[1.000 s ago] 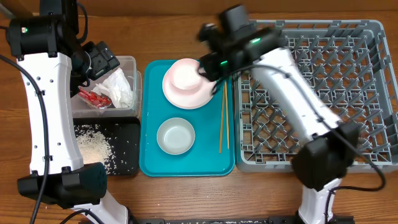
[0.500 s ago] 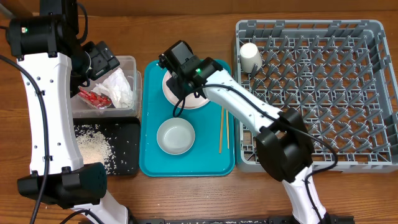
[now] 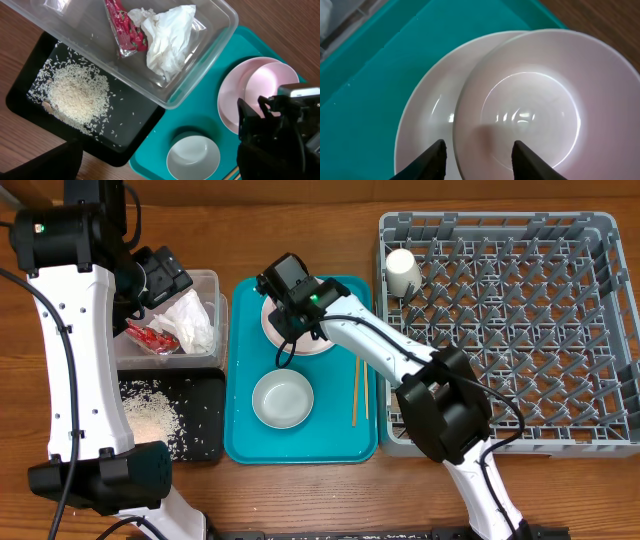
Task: Sort waste into correct bins and load items into the dishwasher
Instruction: 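Move the right gripper back and grasp the pink bowl rim, then lift the pink bowl and carry it into the dish rack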
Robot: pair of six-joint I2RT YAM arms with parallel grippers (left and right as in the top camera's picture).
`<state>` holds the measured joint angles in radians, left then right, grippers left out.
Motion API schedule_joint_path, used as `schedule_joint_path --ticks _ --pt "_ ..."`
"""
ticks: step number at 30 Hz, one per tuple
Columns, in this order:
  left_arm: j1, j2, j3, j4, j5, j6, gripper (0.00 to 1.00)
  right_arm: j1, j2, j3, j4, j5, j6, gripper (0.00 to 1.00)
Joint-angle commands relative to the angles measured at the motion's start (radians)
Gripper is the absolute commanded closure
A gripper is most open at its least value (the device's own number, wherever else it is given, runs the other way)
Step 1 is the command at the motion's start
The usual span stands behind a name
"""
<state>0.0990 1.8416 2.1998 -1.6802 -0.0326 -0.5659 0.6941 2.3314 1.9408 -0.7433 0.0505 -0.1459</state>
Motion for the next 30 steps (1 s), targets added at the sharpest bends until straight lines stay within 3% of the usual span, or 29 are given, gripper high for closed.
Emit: schedule_joint_path --ticks 1,6,15,22,30 --pt "-0.001 -0.009 0.002 -0.002 0.003 0.012 0.0 -0.002 0.004 0.0 0.0 -0.007 -0.003 0.62" --pt "-0.001 -0.009 0.002 -0.002 0.003 0.012 0.0 -0.003 0.004 0.0 -0.025 -0.007 -0.003 0.65" --pt "-0.001 -0.009 0.002 -0.002 0.003 0.012 0.0 -0.002 0.0 0.009 -0.03 -0.007 -0.003 0.96" --pt "-0.001 -0.009 0.002 -0.002 0.003 0.012 0.0 -0.002 -0.069 0.082 -0.062 -0.049 0.048 0.96" --pt "-0.001 -0.009 0.002 -0.002 0.003 0.012 0.0 -0.04 -0.303 0.135 -0.2 -0.153 0.177 0.96"
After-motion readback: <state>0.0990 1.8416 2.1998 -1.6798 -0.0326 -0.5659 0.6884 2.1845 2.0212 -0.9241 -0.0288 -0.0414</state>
